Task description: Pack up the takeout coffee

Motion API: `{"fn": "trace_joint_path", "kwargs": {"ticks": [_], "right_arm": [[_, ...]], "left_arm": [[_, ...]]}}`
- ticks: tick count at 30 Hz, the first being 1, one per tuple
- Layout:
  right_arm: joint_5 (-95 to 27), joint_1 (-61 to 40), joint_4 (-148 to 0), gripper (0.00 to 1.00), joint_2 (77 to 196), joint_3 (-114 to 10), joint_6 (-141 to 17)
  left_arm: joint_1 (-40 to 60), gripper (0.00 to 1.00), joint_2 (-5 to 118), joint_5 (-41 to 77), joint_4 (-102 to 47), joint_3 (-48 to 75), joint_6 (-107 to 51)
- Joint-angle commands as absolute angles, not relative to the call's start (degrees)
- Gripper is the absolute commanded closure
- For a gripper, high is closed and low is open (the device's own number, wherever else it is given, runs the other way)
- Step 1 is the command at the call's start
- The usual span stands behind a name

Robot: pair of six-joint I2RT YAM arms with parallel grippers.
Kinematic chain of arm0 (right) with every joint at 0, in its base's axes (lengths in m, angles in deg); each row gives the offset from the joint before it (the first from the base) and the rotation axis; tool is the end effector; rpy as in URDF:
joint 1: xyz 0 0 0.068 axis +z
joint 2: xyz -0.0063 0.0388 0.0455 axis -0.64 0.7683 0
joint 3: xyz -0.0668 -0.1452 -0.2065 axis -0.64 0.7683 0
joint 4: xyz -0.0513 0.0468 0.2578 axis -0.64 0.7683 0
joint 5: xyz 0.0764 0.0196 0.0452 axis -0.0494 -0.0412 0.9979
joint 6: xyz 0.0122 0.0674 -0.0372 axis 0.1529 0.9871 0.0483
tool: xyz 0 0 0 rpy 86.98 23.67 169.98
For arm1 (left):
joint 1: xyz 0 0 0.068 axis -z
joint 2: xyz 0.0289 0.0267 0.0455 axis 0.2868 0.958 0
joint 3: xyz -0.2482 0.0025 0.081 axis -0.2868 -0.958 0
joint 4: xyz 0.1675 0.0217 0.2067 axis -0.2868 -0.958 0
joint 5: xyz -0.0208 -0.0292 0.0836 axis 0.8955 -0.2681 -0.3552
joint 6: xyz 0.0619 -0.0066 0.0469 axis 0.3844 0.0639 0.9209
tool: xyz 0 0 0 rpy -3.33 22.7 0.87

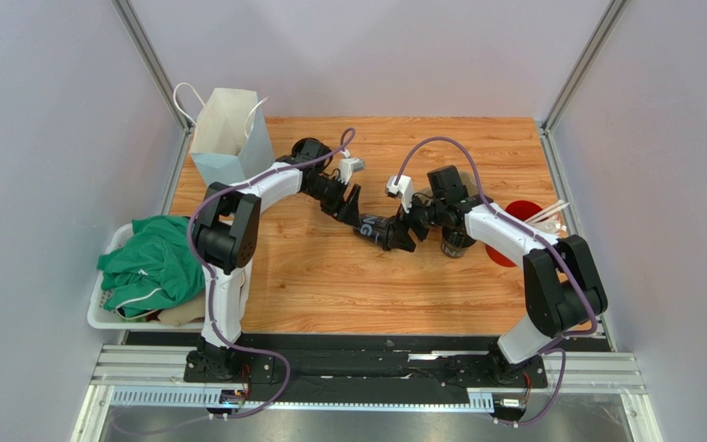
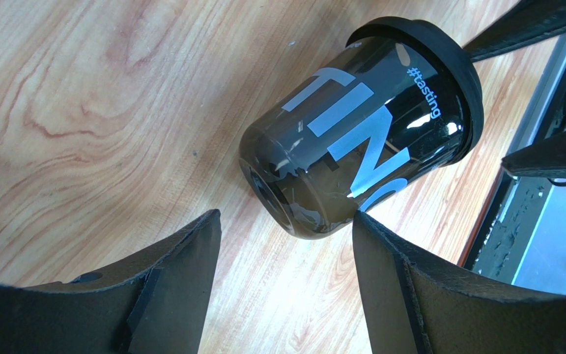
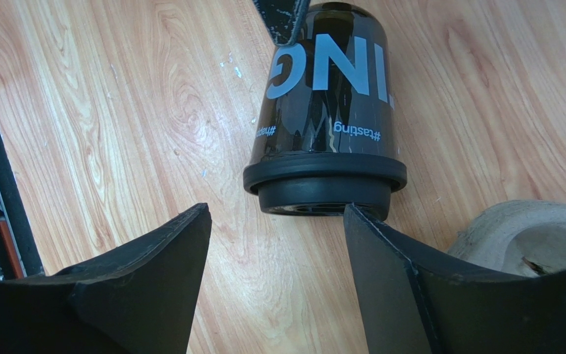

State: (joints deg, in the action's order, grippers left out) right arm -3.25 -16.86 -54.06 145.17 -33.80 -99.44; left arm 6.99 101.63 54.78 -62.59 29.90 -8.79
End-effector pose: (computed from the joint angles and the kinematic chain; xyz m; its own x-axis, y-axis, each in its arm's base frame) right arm 0.2962 0.1699 0.1785 -0.3089 -0.5670 -0.7636 -0.9320 0.3405 0.1242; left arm 0.3869 -0.2208 0.1391 -0.7502 0.4308 -0.5017 0.6612 0.4768 -0.5792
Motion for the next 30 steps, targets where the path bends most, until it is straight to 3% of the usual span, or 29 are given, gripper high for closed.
{"fn": "trace_joint_path", "kwargs": {"ticks": [1,20,30], "right_arm": [[-1.6,-17.3,-57.3,0.28,147.0,-37.6,-96.7],[3.9,-22.4,-52.2,0.30,152.7,-43.7,-101.3],[0.9,-20.6,-52.0,0.37,152.7,-42.2,-104.8]], "left_arm": [[7.2,0.26,103.0,52.3,-62.3,30.3,-8.3],[3.0,0.26,101.6,55.5,-61.7,30.9,-9.4],[3.0,0.26,101.5,57.6,-62.7,34.1,-10.0]]}}
